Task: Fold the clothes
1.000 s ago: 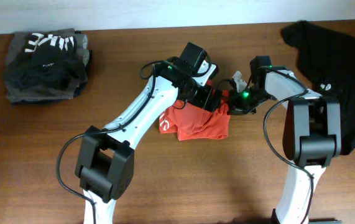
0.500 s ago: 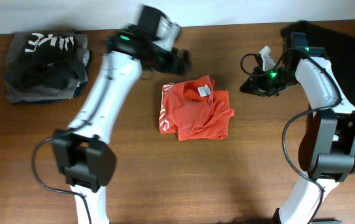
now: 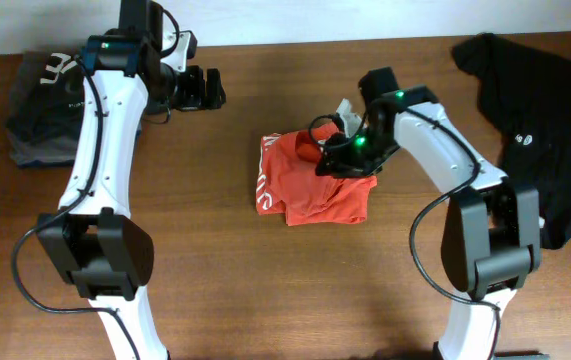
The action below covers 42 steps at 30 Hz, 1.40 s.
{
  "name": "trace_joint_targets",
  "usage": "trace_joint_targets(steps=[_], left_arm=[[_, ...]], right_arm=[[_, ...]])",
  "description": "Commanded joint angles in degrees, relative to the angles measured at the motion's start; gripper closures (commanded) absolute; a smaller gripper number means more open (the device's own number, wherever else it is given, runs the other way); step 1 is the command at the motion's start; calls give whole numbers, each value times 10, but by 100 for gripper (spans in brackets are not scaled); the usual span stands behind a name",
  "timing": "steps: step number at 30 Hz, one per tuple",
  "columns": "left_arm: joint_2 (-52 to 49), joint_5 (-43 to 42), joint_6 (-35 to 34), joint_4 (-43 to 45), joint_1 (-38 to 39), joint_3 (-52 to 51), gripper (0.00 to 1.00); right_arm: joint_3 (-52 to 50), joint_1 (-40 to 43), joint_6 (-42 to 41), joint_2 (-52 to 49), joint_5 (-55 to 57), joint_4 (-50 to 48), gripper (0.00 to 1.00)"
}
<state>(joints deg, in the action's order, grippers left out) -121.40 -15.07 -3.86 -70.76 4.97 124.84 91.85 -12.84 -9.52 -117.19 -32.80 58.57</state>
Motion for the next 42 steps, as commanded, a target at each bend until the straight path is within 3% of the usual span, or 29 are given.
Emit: trace_joint_targets(steps=[1, 9, 11, 13, 18, 28, 32, 34, 36, 42], left_arm=[[2, 19, 22, -5, 2, 6, 1], [2, 29, 22, -11, 4, 6, 1], [2, 29, 22, -11, 4, 6, 1], [2, 29, 22, -11, 4, 6, 1], [2, 30, 22, -11, 4, 6, 1], [-2, 30, 22, -9, 4, 6, 1], [-10, 43, 22, -7, 4, 6, 1], [-14, 45, 22, -7, 4, 6, 1], [-18, 45, 22, -7, 4, 6, 1], [-35, 45, 22, -5, 4, 6, 1]], right_arm=[[-31, -19, -82, 4, 51, -19, 50], [-63, -33, -91, 3, 50, -36, 52], [-68, -33, -90, 4, 50, -35, 64], [-69, -31, -90, 4, 50, -30, 96], [-69, -20, -75, 19, 63, 8, 96], [-69, -13, -73, 33, 230, 136, 96], [-70, -13, -65, 33, 263, 155, 83], [-70, -13, -51, 33, 263, 165, 60], [-69, -13, -42, 33, 266, 168, 53], [-2, 5, -14, 34, 275, 163, 53]])
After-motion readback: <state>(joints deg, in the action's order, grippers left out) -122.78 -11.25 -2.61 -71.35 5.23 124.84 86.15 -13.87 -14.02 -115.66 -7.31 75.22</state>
